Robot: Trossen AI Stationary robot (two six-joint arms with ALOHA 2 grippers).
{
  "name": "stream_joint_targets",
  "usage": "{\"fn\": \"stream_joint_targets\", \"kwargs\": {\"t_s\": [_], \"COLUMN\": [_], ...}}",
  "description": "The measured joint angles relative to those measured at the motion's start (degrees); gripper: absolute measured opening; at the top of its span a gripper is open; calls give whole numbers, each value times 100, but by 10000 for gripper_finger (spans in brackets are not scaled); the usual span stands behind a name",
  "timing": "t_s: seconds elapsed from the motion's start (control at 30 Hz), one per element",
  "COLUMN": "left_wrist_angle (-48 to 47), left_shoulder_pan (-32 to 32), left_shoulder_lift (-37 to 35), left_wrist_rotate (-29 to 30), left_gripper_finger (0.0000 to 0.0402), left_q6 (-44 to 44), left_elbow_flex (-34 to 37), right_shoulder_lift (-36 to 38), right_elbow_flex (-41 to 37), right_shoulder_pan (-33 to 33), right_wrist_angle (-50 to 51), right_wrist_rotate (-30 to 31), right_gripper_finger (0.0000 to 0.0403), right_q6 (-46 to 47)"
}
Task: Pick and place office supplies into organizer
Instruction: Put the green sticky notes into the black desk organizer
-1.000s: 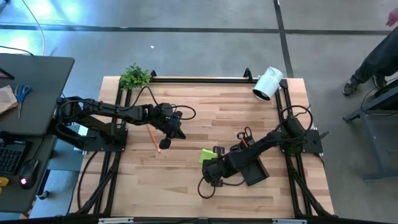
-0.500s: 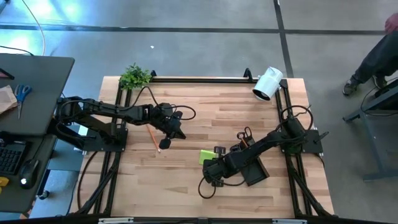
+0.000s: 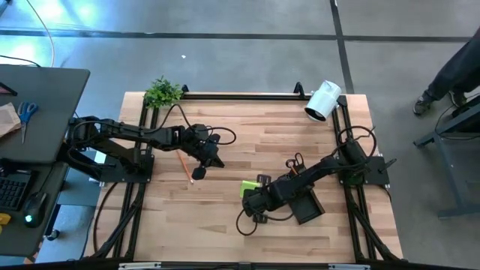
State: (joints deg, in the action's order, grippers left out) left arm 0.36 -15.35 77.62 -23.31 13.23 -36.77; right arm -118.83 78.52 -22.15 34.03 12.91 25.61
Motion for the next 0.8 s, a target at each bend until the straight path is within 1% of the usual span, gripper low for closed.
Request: {"fn": "stream_joint_targets", "kwargs": {"t_s": [0.1, 0.2, 0.37, 0.57, 0.77, 0.8], "left_wrist_angle": [0, 0, -2, -7, -47, -46], "left_shoulder_pan": [0, 0, 0, 0, 0, 0], "left_shoulder_lift": [0, 0, 0, 0, 0, 0], "left_wrist_rotate": [0, 0, 0, 0, 2, 2], "left_gripper_finger": [15, 14, 14, 14, 16, 16], "left_q6": [0, 0, 0, 1, 44, 45], "left_elbow_flex": [0, 0, 0, 0, 0, 0], "right_shoulder_lift": [-76, -67, -84, -101, -93, -93], "right_elbow_flex": [0, 24, 345, 982, 1141, 1131], "right_shoulder_pan": [4, -4, -81, -124, -116, -118], "right_wrist_angle": [1, 11, 421, 1140, 1416, 1477], "right_wrist_rotate": [-109, -95, -91, -87, 71, 175], "right_gripper_finger": [44, 28, 3, 1, 0, 1], "right_q6": [-11, -15, -121, -187, -266, -198]}}
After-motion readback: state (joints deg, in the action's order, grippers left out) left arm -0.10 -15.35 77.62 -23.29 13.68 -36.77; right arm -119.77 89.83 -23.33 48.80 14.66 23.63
